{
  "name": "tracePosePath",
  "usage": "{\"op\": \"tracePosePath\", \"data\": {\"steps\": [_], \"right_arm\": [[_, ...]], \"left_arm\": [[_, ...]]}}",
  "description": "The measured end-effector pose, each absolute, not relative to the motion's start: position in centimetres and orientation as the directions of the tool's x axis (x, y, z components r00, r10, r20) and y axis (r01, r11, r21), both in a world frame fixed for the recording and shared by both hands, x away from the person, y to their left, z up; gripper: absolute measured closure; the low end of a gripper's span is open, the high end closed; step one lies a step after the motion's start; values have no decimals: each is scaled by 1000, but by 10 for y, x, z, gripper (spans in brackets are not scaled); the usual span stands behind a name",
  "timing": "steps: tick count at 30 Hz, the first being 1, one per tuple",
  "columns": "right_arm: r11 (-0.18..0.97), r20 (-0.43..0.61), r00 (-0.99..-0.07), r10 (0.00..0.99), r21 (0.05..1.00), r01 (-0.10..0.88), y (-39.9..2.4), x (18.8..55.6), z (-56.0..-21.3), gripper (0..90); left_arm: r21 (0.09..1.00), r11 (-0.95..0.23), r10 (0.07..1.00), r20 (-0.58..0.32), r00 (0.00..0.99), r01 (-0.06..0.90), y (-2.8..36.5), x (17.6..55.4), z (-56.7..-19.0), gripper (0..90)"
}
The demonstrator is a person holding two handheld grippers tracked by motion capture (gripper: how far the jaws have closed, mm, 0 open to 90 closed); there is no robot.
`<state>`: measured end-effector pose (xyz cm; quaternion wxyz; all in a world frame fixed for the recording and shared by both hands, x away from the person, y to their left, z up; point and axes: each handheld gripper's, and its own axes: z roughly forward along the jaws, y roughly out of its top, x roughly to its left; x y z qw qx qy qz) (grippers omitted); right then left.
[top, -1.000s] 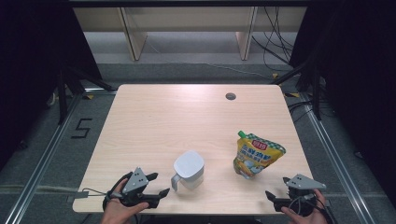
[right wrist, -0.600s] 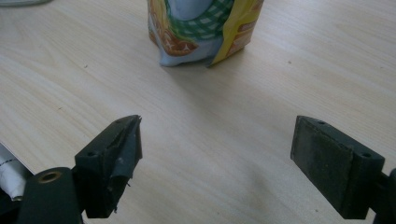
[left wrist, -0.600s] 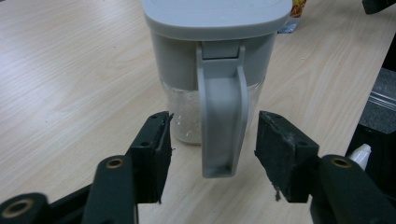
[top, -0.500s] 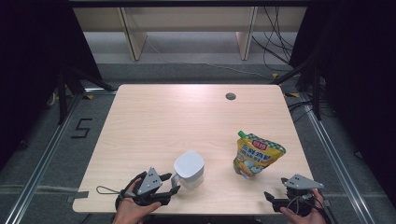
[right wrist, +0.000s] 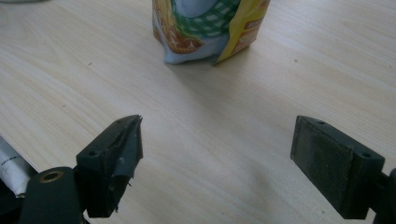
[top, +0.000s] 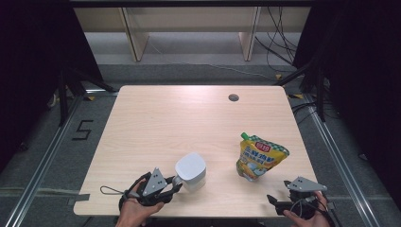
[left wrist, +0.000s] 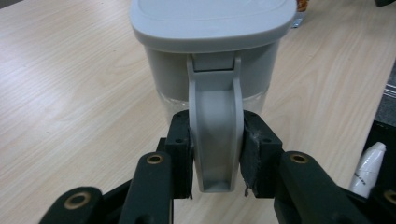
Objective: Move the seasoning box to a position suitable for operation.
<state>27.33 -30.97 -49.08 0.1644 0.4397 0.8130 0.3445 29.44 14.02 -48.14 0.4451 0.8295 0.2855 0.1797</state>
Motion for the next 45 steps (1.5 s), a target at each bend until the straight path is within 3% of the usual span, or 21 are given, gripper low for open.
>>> {"op": "tracePosePath", "data": {"steps": [13,16,23,24,45], "right_arm": [[432,-11,-598,802,702,567,-311,277,-493,179],[415,-18,-574,819,708,571,-309,275,-492,181],[435,-23,-599,801,710,554,-310,277,-495,182],[433,-29,-587,809,705,562,-310,276,-494,182],[444,-27,-596,803,694,567,-308,277,-495,185]], "left_arm": [[834,-483,647,135,750,266,158,310,-482,669],[854,-440,635,78,768,277,160,315,-484,675],[862,-445,575,68,815,243,162,326,-485,685],[868,-419,586,34,809,267,160,325,-486,685],[873,-440,461,17,887,212,125,321,-486,685]]}}
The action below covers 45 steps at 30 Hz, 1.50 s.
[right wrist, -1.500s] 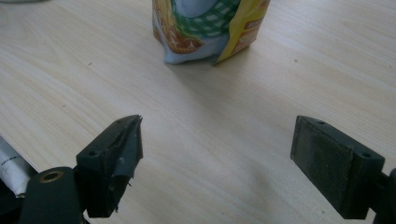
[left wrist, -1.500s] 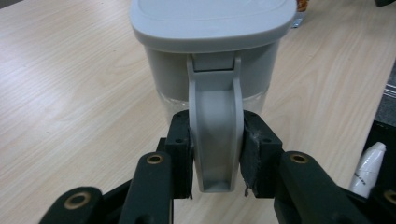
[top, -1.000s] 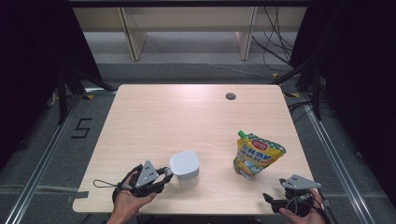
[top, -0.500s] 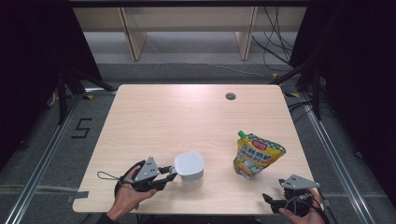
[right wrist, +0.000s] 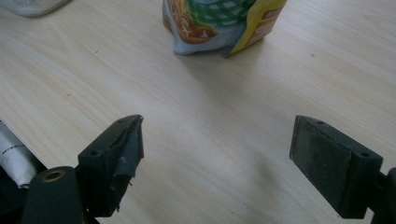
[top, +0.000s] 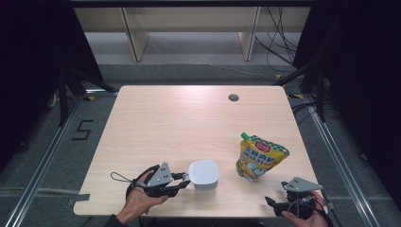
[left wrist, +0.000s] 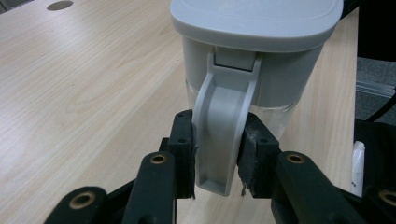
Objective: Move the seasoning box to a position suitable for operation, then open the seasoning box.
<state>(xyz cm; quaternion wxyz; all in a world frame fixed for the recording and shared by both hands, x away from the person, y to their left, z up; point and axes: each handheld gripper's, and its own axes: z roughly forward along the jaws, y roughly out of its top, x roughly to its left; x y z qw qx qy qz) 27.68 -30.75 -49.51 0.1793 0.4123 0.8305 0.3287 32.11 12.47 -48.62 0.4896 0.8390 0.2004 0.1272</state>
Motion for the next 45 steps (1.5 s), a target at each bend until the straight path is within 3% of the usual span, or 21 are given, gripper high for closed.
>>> {"op": "tracePosePath", "data": {"steps": [17,19,20,22,23,24,32,42,45], "right_arm": [[453,-25,-606,795,689,565,-309,279,-497,185],[454,-24,-607,795,687,567,-308,279,-497,185],[447,-13,-605,796,686,574,-307,280,-498,185],[450,-14,-607,795,685,573,-308,280,-498,185],[459,-29,-609,792,687,564,-308,280,-497,185],[440,-10,-597,802,686,580,-307,278,-498,185],[465,-32,-612,790,682,564,-309,280,-497,185],[467,-27,-619,785,682,563,-307,280,-497,185],[481,-43,-631,775,688,544,-307,281,-498,185]], "left_arm": [[874,-440,448,15,894,206,120,326,-487,674],[872,-438,450,3,893,218,120,325,-488,627],[865,-453,463,21,886,216,120,323,-489,522],[864,-455,459,19,888,217,121,323,-489,433],[857,-462,461,12,887,228,122,322,-488,433],[858,-446,473,-14,881,253,122,320,-488,348],[870,-374,505,-98,857,320,131,316,-470,237],[871,-359,514,-117,850,337,124,308,-452,261],[885,-334,499,-126,858,324,126,308,-448,346]]}}
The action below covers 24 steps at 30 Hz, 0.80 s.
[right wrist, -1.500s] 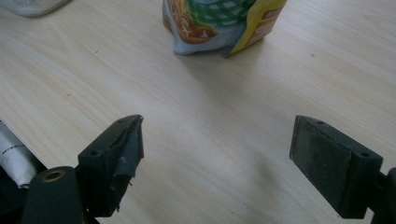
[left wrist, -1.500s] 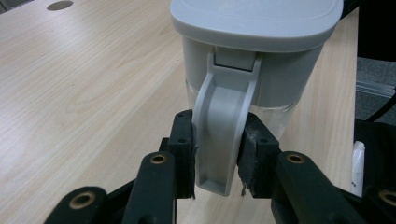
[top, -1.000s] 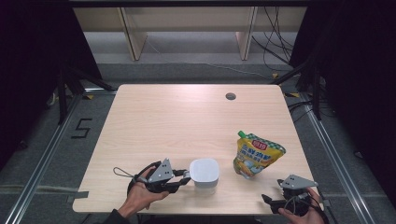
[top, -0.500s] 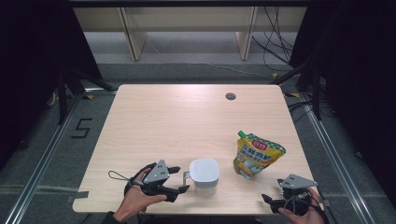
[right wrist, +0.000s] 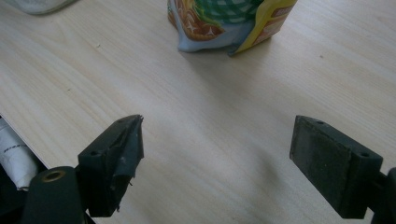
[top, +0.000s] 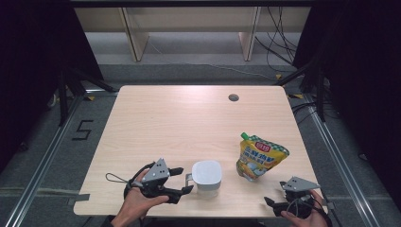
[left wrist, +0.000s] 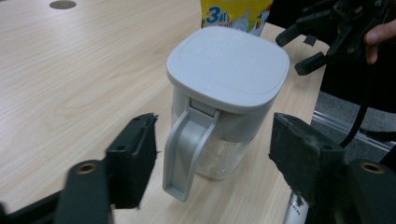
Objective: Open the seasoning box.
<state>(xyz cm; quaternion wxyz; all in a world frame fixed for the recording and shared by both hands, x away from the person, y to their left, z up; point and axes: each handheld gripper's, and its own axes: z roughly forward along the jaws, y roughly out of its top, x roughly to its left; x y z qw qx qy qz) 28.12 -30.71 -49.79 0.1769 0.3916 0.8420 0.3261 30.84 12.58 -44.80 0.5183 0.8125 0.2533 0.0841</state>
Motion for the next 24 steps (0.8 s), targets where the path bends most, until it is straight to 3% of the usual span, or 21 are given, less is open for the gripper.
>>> {"op": "tracePosePath", "data": {"steps": [2,6,8,11,15,24], "right_arm": [[469,-27,-624,781,685,557,-306,280,-497,184],[473,-31,-636,771,696,540,-306,277,-497,183],[469,-28,-634,773,698,541,-305,277,-496,181],[481,-41,-644,764,701,527,-304,277,-497,182],[479,-37,-639,768,696,536,-305,277,-497,184],[459,-8,-634,773,698,550,-302,276,-496,205]], "left_arm": [[895,-306,520,-129,845,325,126,306,-444,416],[919,-275,504,-111,856,281,126,306,-438,674],[921,-268,519,-110,848,284,124,305,-436,714],[926,-275,511,-86,855,258,120,309,-430,843],[926,-269,522,-90,848,264,118,309,-428,886],[915,-308,513,-70,856,259,108,315,-427,890]]}}
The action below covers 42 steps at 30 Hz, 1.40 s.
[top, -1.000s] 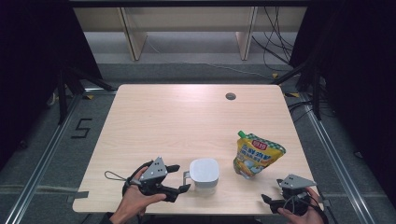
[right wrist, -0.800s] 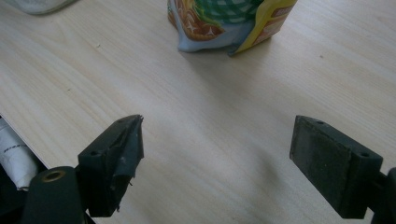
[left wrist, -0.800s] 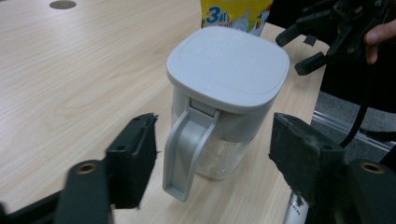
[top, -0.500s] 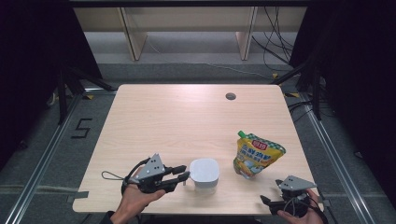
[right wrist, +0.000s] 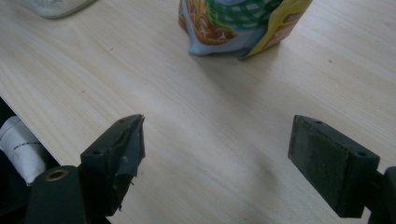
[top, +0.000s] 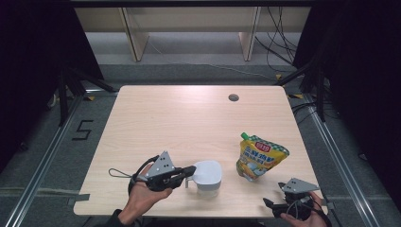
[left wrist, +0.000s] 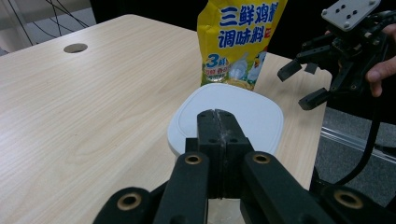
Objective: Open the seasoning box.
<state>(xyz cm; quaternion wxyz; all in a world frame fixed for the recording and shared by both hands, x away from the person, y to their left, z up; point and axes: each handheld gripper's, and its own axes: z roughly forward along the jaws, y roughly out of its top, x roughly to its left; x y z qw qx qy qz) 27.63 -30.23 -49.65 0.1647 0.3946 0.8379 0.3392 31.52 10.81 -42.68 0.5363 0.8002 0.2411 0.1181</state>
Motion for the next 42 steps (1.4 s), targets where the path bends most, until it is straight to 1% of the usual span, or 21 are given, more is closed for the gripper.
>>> {"op": "tracePosePath", "data": {"steps": [8,10,13,15,19,23,24,25,26,27,28,29,30,31,33,34,35,37,38,39,42], "right_arm": [[483,-30,-652,757,698,528,-300,276,-496,239],[474,-21,-652,758,704,528,-299,275,-495,252],[478,-30,-655,755,709,518,-300,275,-494,260],[475,-37,-652,757,716,511,-300,275,-494,261],[407,10,-635,772,760,507,-298,273,-490,250],[403,17,-655,756,776,485,-297,273,-488,254],[397,15,-667,745,793,462,-295,273,-487,305],[397,15,-667,745,793,462,-295,273,-487,305],[387,30,-669,742,797,464,-294,272,-485,334],[360,43,-672,739,819,448,-292,271,-482,414],[352,38,-685,728,836,421,-291,272,-481,446],[352,38,-685,728,836,421,-291,272,-481,446],[352,22,-681,732,844,405,-289,269,-476,520],[352,22,-681,732,844,405,-289,269,-476,520],[342,12,-679,734,858,384,-286,268,-471,581],[325,25,-679,734,864,384,-281,267,-467,630],[325,25,-679,734,864,384,-281,267,-467,630],[350,-28,-697,716,879,324,-278,272,-465,674],[350,-33,-709,705,885,307,-275,275,-465,692],[350,-24,-707,707,880,320,-271,274,-464,705],[365,-37,-734,679,884,293,-258,277,-463,747]], "left_arm": [[905,-327,522,-67,850,272,106,319,-432,890],[902,-319,530,-83,844,289,107,319,-434,889],[906,-327,520,-66,852,270,107,320,-434,889],[906,-312,531,-82,844,284,108,319,-435,889],[909,-294,535,-99,839,295,108,319,-437,889],[910,-293,537,-98,838,294,108,318,-438,889],[912,-295,534,-91,840,286,109,319,-438,889],[913,-292,533,-92,841,285,109,319,-438,889],[913,-291,533,-95,841,287,109,319,-438,889],[913,-290,534,-94,840,287,109,319,-438,889],[913,-290,534,-93,840,286,109,319,-438,889],[913,-292,535,-90,840,283,109,319,-438,889],[914,-295,536,-83,840,279,109,318,-438,889],[913,-292,539,-88,838,284,109,318,-438,889],[915,-294,534,-83,841,277,109,318,-438,889],[918,-285,531,-88,843,276,109,318,-439,889],[918,-285,531,-88,843,276,109,318,-439,889],[919,-292,527,-77,847,266,109,318,-439,889],[919,-291,527,-78,846,266,109,318,-439,889],[919,-290,527,-80,846,267,109,318,-439,889],[920,-288,526,-80,847,266,110,319,-440,889]]}}
